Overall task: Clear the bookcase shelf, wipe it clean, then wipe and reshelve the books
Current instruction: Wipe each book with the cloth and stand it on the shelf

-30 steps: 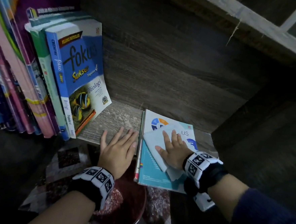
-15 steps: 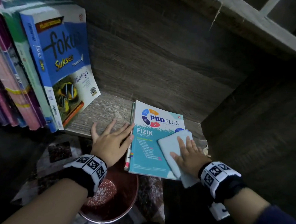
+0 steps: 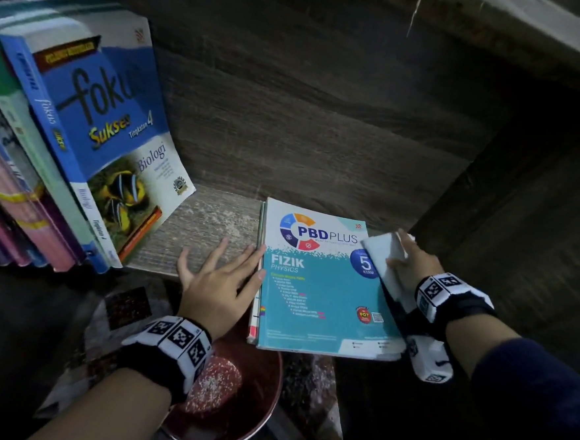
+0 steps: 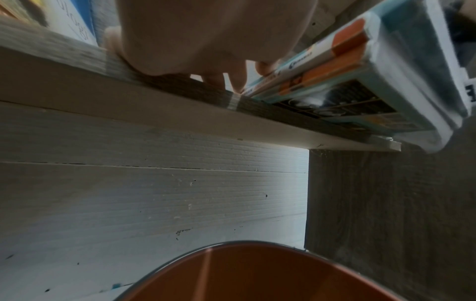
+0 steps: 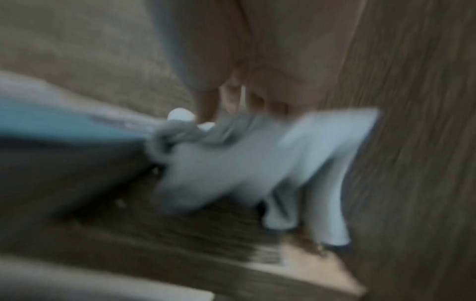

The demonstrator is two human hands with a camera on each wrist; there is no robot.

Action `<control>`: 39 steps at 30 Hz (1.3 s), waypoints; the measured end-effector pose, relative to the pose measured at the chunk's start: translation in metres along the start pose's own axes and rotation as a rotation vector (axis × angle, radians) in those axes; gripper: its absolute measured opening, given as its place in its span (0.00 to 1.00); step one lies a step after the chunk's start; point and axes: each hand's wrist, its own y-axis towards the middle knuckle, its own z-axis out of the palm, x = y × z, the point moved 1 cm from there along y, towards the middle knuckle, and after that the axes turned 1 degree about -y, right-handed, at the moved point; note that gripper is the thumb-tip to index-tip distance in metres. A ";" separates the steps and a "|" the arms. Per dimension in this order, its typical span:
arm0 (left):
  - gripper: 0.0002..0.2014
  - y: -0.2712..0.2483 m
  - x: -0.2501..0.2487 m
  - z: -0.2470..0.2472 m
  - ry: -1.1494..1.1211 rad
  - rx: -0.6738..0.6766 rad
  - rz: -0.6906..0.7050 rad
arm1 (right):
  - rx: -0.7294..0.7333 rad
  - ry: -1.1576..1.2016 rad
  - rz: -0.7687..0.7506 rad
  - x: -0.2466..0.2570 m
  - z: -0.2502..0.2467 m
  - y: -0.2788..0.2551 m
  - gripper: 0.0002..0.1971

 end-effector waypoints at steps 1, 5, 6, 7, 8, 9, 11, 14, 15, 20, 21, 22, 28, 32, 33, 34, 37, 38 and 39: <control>0.30 0.000 0.000 0.000 0.006 0.004 0.001 | 0.038 -0.078 -0.007 -0.001 0.001 0.001 0.31; 0.31 0.000 -0.001 -0.002 0.009 0.003 -0.004 | -0.012 -0.091 -0.137 0.017 0.008 -0.015 0.27; 0.32 0.000 -0.003 -0.002 0.004 0.000 -0.008 | -0.120 -0.042 -0.193 0.022 0.007 -0.021 0.23; 0.33 0.001 -0.005 -0.002 0.002 0.002 -0.017 | -0.214 -0.019 -0.225 0.028 0.005 -0.031 0.20; 0.36 0.003 -0.008 -0.002 0.003 0.010 -0.030 | -0.250 -0.039 -0.248 0.032 0.006 -0.038 0.17; 0.38 0.004 -0.010 -0.002 0.008 0.028 -0.046 | -0.204 -0.117 -0.238 0.036 0.007 -0.046 0.17; 0.40 0.007 -0.017 -0.003 0.028 0.085 -0.071 | -0.027 -0.230 -0.156 0.041 0.012 -0.057 0.21; 0.36 0.008 -0.022 -0.005 0.063 0.189 -0.082 | 0.119 -0.139 -0.110 0.046 0.012 -0.067 0.26; 0.35 0.008 -0.022 -0.006 0.057 0.212 -0.085 | 0.141 -0.105 -0.113 0.047 0.012 -0.068 0.28; 0.27 0.010 -0.013 -0.009 -0.148 0.169 -0.117 | 0.225 -0.028 -0.175 0.053 0.013 -0.073 0.30; 0.25 0.010 -0.009 -0.011 -0.253 0.136 -0.152 | 0.248 -0.010 -0.194 0.055 0.013 -0.075 0.30; 0.22 0.011 -0.004 -0.013 -0.393 0.104 -0.200 | 0.264 0.022 -0.220 0.058 0.013 -0.079 0.30; 0.16 0.014 0.015 -0.031 -0.757 -0.003 -0.296 | 0.282 0.201 -0.306 0.068 0.029 -0.085 0.29; 0.15 0.004 0.006 -0.051 -0.793 -0.122 -0.198 | 0.205 0.468 -0.200 0.072 0.040 -0.084 0.26; 0.16 0.001 0.004 -0.056 -0.801 -0.160 -0.161 | 0.200 0.543 -0.156 0.074 0.041 -0.082 0.26; 0.17 -0.001 0.002 -0.061 -0.804 -0.205 -0.116 | 0.203 0.610 -0.116 0.078 0.038 -0.082 0.26; 0.24 -0.007 0.000 -0.076 -0.839 -0.290 -0.013 | 0.215 0.750 -0.004 0.093 0.028 -0.074 0.29; 0.25 -0.009 -0.001 -0.081 -0.857 -0.307 0.017 | 0.224 0.845 0.051 0.098 0.024 -0.072 0.29; 0.24 -0.010 -0.003 -0.087 -0.863 -0.336 0.052 | 0.226 0.997 0.113 0.104 0.018 -0.072 0.27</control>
